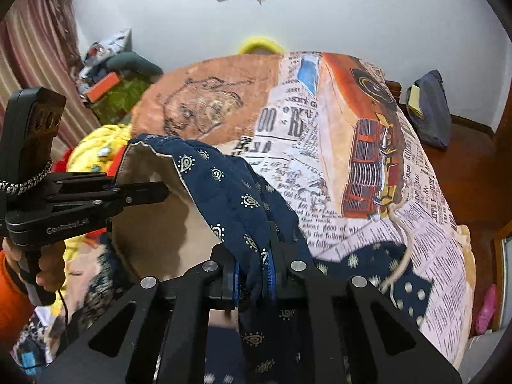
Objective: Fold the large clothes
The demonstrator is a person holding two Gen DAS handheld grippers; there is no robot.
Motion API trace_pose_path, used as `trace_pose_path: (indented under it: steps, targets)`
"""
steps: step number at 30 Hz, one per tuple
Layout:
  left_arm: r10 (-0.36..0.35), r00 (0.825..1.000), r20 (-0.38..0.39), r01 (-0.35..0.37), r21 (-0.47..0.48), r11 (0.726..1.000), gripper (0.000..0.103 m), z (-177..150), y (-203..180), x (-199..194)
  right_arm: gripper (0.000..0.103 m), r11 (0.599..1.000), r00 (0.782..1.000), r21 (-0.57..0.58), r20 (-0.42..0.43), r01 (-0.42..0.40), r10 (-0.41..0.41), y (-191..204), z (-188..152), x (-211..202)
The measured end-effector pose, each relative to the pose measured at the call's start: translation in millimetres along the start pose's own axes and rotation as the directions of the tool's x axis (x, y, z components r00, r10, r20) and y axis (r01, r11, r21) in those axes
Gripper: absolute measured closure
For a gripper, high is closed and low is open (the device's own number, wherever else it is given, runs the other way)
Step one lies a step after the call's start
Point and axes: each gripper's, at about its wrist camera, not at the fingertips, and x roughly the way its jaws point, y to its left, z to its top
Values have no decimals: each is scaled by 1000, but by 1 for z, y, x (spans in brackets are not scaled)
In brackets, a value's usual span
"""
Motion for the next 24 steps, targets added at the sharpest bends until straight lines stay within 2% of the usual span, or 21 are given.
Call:
trace_pose_path:
  steps: [5,10,15,24]
  targets:
    - [-48,999,8,48,47,998,97,-25,-26,-39,92,999,999,-9,3,-45,45,12,-21,-40]
    - [-54,997,-60,60,98,993,97,-66,-46,-50,92,998,999,-57,-36,-40,38,30,-52,-61]
    - [-16,992,-126,34,147,988,97,-105,-56,-44,92,994,995,-110,-104,-17,6,45,-87,-60]
    - [-16,973,-230,46,128,991,94,-167,-54,-24,92,996,979,-87,-202,-28,10,48,-130,-39]
